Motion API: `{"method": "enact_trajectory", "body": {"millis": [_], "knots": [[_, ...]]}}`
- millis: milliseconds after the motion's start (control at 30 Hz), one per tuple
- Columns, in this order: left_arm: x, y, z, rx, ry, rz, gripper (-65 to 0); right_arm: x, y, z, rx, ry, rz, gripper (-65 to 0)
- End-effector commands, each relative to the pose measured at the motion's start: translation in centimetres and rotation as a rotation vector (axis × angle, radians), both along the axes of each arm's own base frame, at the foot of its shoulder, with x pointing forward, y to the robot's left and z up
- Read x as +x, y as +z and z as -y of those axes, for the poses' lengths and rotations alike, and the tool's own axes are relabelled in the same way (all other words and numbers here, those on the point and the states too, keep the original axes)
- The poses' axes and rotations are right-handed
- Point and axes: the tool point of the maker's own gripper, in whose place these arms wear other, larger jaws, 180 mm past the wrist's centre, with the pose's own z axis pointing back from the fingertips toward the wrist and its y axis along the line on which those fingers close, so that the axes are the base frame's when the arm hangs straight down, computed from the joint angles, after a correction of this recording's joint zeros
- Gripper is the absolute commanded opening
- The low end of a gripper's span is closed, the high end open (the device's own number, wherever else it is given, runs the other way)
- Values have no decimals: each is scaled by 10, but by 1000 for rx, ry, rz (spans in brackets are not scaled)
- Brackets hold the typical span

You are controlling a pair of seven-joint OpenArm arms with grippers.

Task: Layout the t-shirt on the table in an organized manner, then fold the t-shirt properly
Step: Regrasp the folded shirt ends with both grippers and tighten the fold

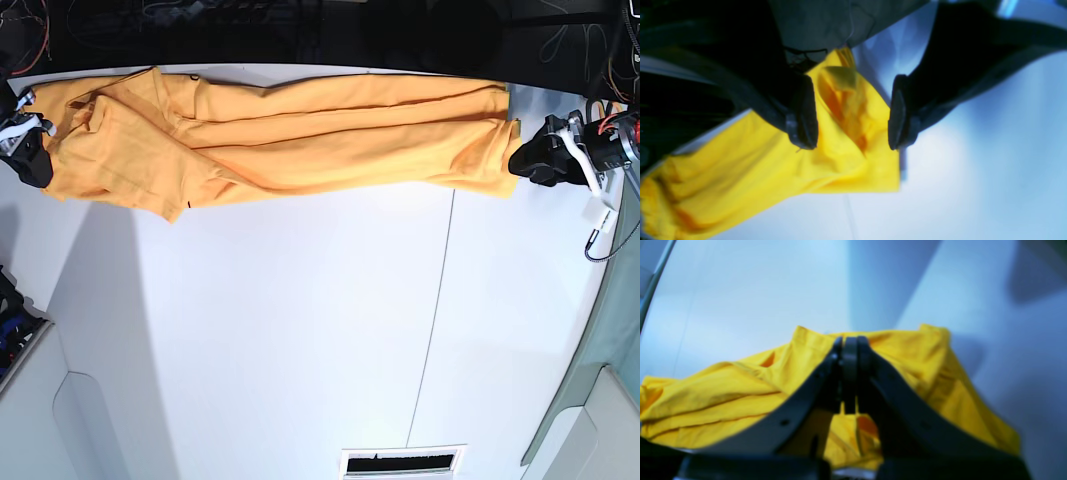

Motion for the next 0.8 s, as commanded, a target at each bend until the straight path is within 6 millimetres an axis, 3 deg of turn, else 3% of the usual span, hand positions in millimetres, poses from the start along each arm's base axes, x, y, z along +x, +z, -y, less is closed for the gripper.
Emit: {"method": "enact_trajectory", "body": {"millis": [0,233,367,533,767], "knots": [[8,7,-3,-5,28,32,-274,6,5,-2,-10,18,32,-650],[3,-2,15,-54,37,12,-274,-4,-73,-37,-26,112,-143,-650],[-6,-12,14,-18,31,-14,-274,-6,-99,-41,21,96,-184,-650],[-20,-27,18,-5,67,-44,-274,7,-106,-39,50,73,-187,-650],[-19,-38,2,91,140,-41,-274,15,-102,-39,48,76,-173,-650]]}}
